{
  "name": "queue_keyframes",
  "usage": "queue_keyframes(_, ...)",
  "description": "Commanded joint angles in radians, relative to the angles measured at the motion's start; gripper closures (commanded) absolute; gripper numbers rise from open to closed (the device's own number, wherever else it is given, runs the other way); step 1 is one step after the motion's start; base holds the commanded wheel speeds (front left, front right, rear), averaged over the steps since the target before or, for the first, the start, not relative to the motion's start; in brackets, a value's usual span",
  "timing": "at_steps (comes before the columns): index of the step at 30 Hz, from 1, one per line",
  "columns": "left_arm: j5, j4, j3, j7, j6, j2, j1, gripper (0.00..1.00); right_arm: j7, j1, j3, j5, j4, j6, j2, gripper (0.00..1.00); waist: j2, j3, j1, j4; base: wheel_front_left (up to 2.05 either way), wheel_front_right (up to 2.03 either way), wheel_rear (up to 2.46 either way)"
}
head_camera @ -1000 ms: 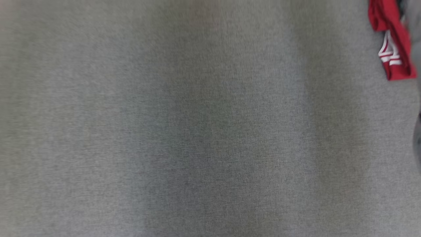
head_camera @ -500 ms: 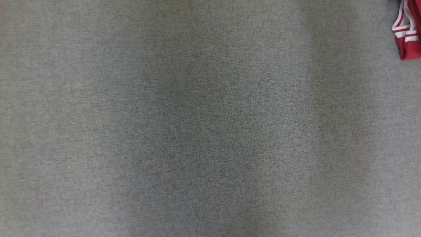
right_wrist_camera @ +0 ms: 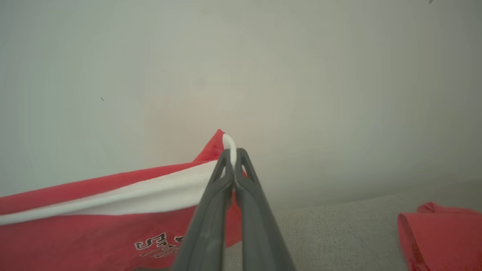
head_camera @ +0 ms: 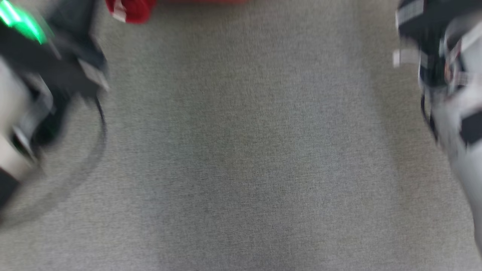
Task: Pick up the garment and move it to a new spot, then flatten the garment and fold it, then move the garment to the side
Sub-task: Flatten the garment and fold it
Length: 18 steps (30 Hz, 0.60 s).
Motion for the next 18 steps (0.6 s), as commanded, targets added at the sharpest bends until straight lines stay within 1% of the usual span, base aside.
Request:
queue_keyframes(1, 0.016, -0.006, 0.016, -0.002, 0.003, -0.003, 0.036, 1.0, -0.005, 0.036, -0.003, 0.01, -0.01, -0.003, -0.012, 1.0, 0.0001, -0.046, 0.0003, 0.016, 0.0, 0.0, 0.0)
queue_keyframes(2, 0.018, -0.024, 0.058, -0.002, 0.003, -0.017, 0.094, 1.0, -0.008, 0.094, -0.01, 0.022, -0.041, -0.003, -0.023, 1.0, 0.0001, -0.058, 0.0003, 0.02, 0.0, 0.0, 0.0)
queue_keyframes(5, 0.074, -0.084, 0.113, -0.002, 0.003, -0.051, 0.279, 1.0, -0.015, 0.257, -0.036, 0.038, -0.129, -0.003, -0.051, 1.0, 0.0001, -0.095, 0.0003, 0.028, 0.0, 0.0, 0.0)
queue_keyframes(7, 0.126, -0.111, 0.129, -0.003, 0.003, -0.06, 0.385, 1.0, -0.015, 0.361, -0.054, 0.04, -0.18, -0.003, -0.056, 1.0, 0.0001, -0.118, 0.0003, 0.03, 0.0, 0.0, 0.0)
queue_keyframes(10, 0.164, -0.124, 0.182, -0.003, 0.003, -0.097, 0.533, 1.0, -0.013, 0.503, -0.086, 0.018, -0.254, -0.003, -0.059, 1.0, 0.0001, -0.154, 0.0003, 0.032, 0.0, 0.0, 0.0)
queue_keyframes(11, 0.184, -0.125, 0.194, -0.003, 0.003, -0.102, 0.578, 1.0, -0.01, 0.549, -0.1, 0.013, -0.276, -0.003, -0.056, 1.0, 0.0001, -0.165, 0.0003, 0.032, 0.0, 0.0, 0.0)
queue_keyframes(13, 0.203, -0.13, 0.232, -0.003, 0.003, -0.137, 0.664, 1.0, 0.004, 0.642, -0.128, 0.006, -0.325, -0.003, -0.041, 1.0, 0.0001, -0.189, 0.0003, 0.032, 0.0, 0.0, 0.0)
queue_keyframes(16, 0.267, -0.106, 0.253, -0.003, 0.003, -0.143, 0.772, 1.0, 0.028, 0.768, -0.18, -0.007, -0.392, -0.003, -0.019, 1.0, 0.0001, -0.216, 0.0003, 0.031, 0.0, 0.0, 0.0)
queue_keyframes(18, 0.303, -0.093, 0.262, -0.003, 0.003, -0.143, 0.829, 1.0, 0.044, 0.845, -0.207, -0.045, -0.432, -0.003, -0.004, 1.0, 0.0001, -0.231, 0.0003, 0.03, 0.0, 0.0, 0.0)
